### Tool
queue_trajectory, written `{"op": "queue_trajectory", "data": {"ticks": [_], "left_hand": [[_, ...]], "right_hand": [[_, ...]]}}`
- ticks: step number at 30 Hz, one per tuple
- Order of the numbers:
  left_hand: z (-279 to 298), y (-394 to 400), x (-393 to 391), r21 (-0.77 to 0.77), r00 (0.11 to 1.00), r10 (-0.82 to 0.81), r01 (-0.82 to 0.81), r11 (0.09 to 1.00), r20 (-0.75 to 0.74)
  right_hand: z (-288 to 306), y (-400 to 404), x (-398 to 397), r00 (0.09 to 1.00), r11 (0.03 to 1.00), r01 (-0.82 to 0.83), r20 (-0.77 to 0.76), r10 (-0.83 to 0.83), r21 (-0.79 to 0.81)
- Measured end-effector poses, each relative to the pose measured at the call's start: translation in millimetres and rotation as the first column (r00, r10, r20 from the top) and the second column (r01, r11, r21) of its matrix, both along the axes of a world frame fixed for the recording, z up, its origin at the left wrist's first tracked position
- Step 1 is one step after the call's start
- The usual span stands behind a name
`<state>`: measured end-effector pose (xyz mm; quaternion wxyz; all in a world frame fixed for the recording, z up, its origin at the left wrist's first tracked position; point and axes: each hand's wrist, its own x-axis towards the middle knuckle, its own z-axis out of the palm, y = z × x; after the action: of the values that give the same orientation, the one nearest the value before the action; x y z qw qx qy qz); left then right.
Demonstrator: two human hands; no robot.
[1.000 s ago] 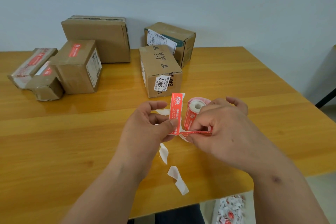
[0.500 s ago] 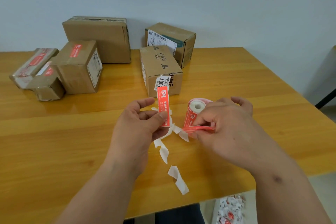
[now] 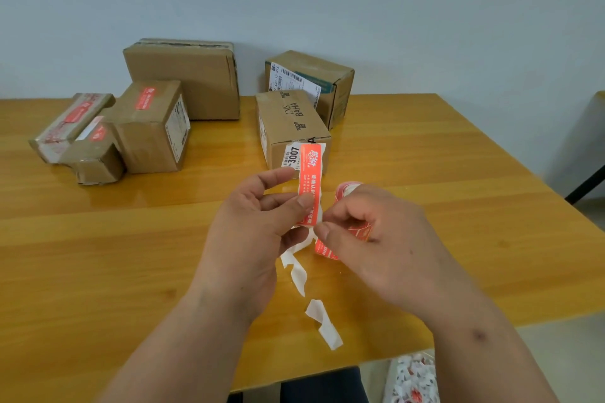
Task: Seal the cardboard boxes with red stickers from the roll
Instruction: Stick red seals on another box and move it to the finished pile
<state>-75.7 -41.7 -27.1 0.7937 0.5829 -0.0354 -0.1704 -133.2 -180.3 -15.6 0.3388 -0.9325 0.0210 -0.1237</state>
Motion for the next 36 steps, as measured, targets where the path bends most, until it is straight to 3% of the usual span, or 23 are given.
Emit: {"op": "queue_trajectory", "data": {"ticks": [7, 14, 21, 26, 30, 36], "left_hand": [[4.4, 7.4, -6.8, -0.041, 1.000, -0.022, 0.022, 0.999, 0.003], [8.0, 13.5, -14.9, -0.048, 0.999, -0.045, 0.046, 0.998, 0.021], [5.2, 18.0, -19.3, 0.064, 0.991, 0.047, -0.055, 0.996, 0.122], [4.7, 26.7, -24.8, 0.245, 0.972, -0.078, 0.022, 0.969, 0.223], [5.5, 31.0, -25.6, 0.208, 0.954, -0.170, 0.118, 0.971, 0.249], [1.9, 33.5, -21.4, 0.314, 0.949, -0.126, 0.030, 0.949, 0.290]], "right_hand": [[13.6, 8.8, -8.0, 0.998, 0.953, -0.040, -0.041, 0.054, 0.300], [15.2, 17.7, -11.0, 0.998, 0.914, -0.035, -0.039, 0.055, 0.404], [16.3, 24.2, -13.4, 1.000, 0.892, 0.000, -0.004, 0.002, 0.451], [11.7, 26.1, -11.0, 0.997, 0.887, 0.012, 0.061, -0.045, 0.462], [11.0, 28.1, -10.8, 0.997, 0.916, -0.007, 0.067, -0.022, 0.400], [9.8, 29.8, -9.4, 0.997, 0.942, -0.019, 0.072, -0.005, 0.334]]}}
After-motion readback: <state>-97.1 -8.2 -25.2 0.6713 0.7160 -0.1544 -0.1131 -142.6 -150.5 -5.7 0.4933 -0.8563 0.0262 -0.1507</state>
